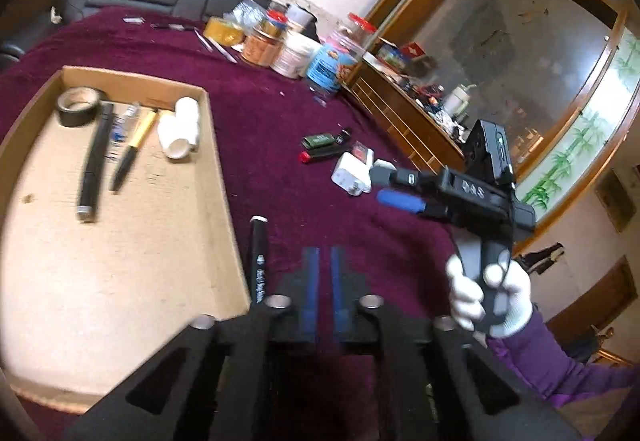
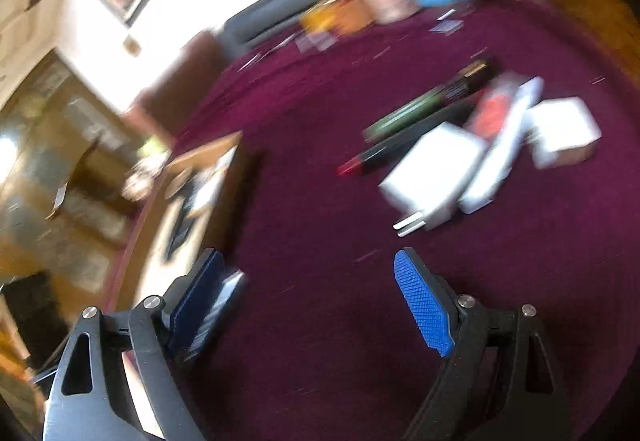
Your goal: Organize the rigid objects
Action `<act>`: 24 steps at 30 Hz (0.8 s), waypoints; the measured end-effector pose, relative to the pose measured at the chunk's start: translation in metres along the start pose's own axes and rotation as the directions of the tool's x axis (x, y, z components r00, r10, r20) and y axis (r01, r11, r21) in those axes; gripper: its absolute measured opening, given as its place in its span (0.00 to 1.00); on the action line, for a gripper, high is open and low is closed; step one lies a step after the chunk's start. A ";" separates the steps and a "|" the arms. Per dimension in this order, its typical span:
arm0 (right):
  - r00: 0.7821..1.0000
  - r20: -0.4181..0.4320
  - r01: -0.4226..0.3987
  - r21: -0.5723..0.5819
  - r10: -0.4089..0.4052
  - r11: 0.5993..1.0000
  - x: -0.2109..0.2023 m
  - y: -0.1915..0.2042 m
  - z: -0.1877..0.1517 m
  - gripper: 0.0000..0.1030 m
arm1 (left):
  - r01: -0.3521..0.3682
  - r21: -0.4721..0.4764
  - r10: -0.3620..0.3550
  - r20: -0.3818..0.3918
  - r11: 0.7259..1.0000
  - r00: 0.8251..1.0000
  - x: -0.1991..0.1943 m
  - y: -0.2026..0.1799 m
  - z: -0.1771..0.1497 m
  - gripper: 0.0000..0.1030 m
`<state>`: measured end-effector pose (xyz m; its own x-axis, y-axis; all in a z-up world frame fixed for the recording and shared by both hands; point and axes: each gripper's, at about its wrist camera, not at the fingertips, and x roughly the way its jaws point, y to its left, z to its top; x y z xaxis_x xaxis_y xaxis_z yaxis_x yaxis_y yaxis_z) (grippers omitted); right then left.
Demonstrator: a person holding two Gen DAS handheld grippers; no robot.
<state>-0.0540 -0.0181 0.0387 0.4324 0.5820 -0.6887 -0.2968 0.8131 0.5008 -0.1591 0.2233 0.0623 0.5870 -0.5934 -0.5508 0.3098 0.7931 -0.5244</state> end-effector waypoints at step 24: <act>0.969 -0.056 0.217 -0.259 -0.239 0.941 0.070 0.096 -0.064 0.57 | -0.090 -0.070 0.096 0.092 0.994 0.991 -0.030 0.013 -0.002 0.37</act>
<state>-0.1066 0.1012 0.0052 0.4423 0.3707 -0.8167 -0.4063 0.8946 0.1860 -0.1744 0.2514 0.0704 0.6807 -0.4992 -0.5362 0.2028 0.8317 -0.5168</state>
